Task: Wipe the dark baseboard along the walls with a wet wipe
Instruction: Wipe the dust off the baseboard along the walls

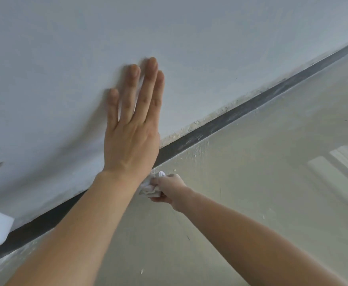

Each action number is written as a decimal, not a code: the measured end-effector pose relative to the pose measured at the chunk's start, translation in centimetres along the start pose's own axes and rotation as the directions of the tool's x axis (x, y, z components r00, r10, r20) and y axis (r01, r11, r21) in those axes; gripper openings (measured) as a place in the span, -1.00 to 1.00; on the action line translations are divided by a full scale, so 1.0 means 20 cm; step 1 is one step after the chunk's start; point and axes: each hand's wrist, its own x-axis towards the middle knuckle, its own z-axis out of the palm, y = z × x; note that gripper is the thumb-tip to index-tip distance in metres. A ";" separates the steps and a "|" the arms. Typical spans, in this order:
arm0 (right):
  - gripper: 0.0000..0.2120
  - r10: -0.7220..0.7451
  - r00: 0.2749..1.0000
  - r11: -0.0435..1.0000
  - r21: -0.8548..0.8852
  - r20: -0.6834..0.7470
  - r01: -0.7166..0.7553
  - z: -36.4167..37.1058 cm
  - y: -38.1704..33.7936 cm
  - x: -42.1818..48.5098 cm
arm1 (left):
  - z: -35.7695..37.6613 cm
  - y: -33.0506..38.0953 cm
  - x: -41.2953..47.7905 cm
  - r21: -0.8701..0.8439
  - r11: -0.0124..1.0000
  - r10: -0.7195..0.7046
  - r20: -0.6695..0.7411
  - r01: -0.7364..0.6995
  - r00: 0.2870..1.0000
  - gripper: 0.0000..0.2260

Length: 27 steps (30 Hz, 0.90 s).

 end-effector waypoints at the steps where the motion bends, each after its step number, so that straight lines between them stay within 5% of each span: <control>1: -0.88 0.010 1.000 1.000 0.028 0.028 -0.011 0.02 0.01 0.00 | 0.00 0.00 0.00 0.015 1.000 0.002 -0.003 -0.002 1.000 -0.26; 6: -0.83 -0.059 0.992 0.986 0.161 0.115 0.040 0.04 -0.07 0.02 | -0.01 -0.02 -0.01 0.110 0.993 0.044 0.028 -0.047 0.999 -0.22; 15: -0.87 -0.032 0.994 0.899 0.432 -0.109 0.077 -0.29 -0.29 0.14 | 0.01 0.04 0.01 0.193 0.980 0.021 0.112 -0.042 0.993 -0.14; 21: -0.79 0.003 0.968 0.733 0.659 -0.250 0.168 -0.52 -0.31 0.14 | 0.02 0.08 0.02 0.171 0.985 -0.031 0.133 0.008 0.991 -0.06; 27: -0.80 0.046 0.991 0.917 0.387 0.126 -0.092 -0.28 -0.21 0.13 | 0.06 0.14 0.03 0.258 0.965 -0.077 0.105 0.048 0.991 -0.05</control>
